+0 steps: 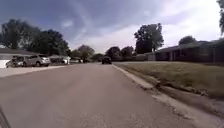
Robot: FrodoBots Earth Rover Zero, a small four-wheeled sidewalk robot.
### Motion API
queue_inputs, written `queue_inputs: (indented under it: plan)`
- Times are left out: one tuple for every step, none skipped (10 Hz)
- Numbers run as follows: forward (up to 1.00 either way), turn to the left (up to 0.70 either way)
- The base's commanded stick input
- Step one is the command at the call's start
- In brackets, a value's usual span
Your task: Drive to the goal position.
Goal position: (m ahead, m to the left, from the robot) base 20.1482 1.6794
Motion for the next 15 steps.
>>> queue_inputs:
  plan:
    - [0.7,0.03]
    - [0.7,0.03]
    - [0.7,0.03]
    - [0.7,0.03]
    - [0.7,0.03]
    - [0.7,0.03]
    - [0.7,0.03]
    - [0.7,0.03]
    - [0.7,0.03]
    - [0.7,0.03]
    - [0.7,0.03]
    - [0.7,0.03]
    - [0.7,0.03]
    - [0.7,0.03]
    - [0.7,0.03]
